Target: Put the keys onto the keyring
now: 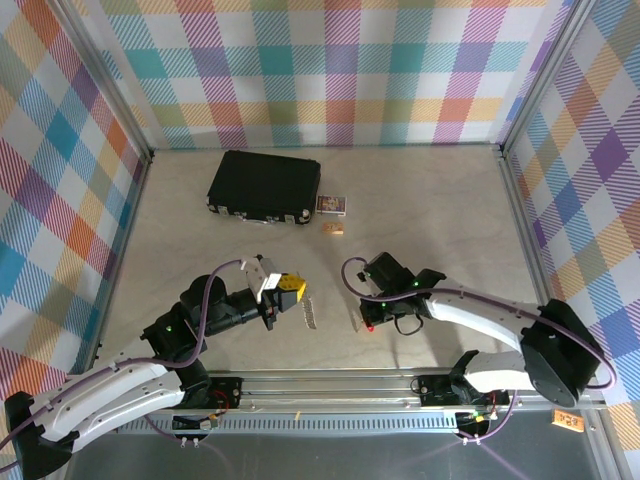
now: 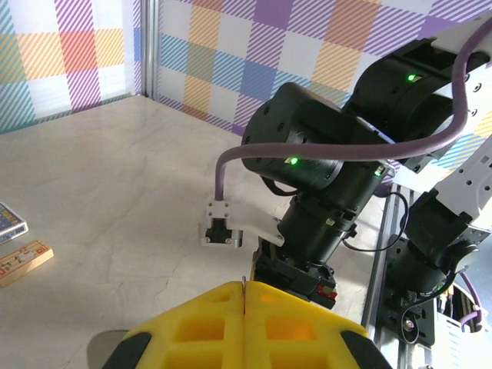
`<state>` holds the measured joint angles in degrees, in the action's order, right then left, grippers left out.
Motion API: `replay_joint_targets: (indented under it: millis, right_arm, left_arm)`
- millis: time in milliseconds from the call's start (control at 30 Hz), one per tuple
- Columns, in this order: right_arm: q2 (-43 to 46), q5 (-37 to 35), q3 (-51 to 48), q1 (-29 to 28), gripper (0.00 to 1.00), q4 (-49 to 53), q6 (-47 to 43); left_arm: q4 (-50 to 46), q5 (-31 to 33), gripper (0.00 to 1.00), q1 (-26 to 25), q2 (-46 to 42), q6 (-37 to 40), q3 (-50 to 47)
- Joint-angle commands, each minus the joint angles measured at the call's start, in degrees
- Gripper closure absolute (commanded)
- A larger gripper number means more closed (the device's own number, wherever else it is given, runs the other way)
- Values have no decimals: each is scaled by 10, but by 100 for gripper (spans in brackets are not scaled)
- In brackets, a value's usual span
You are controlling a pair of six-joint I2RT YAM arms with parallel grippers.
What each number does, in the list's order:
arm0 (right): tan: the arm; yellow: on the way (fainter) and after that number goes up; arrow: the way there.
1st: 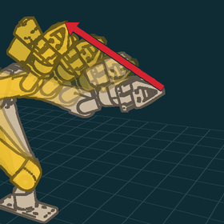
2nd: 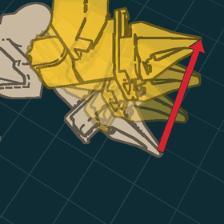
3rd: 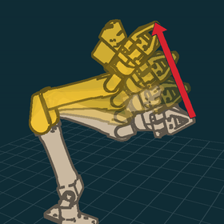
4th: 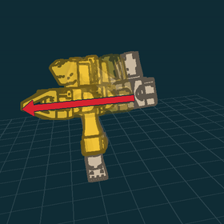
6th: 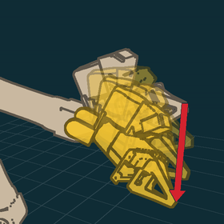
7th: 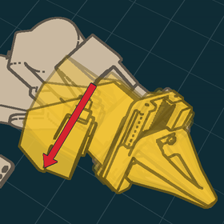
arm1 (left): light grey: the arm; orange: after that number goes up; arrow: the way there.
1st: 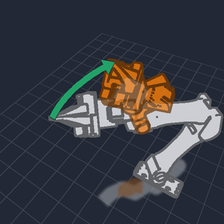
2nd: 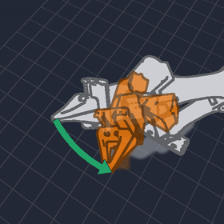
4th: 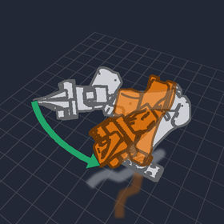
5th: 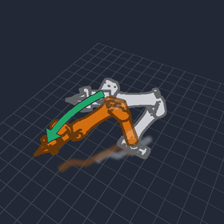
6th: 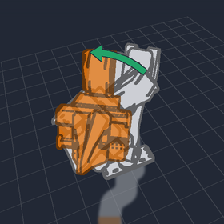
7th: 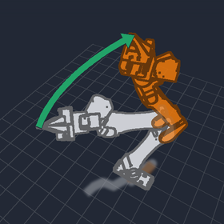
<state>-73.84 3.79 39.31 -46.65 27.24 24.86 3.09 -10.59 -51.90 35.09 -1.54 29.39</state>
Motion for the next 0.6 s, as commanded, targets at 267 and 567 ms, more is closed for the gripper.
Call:
replay_joint_targets:
  millis: [267,567]
  right_arm:
    - [-89,51,28,37,94,-38,-11]
    - [-75,39,63,44,70,27,-12]
  left_arm:
    - [82,-26,100,21,37,-1,-26]
    - [144,-73,100,60,76,-33,-41]
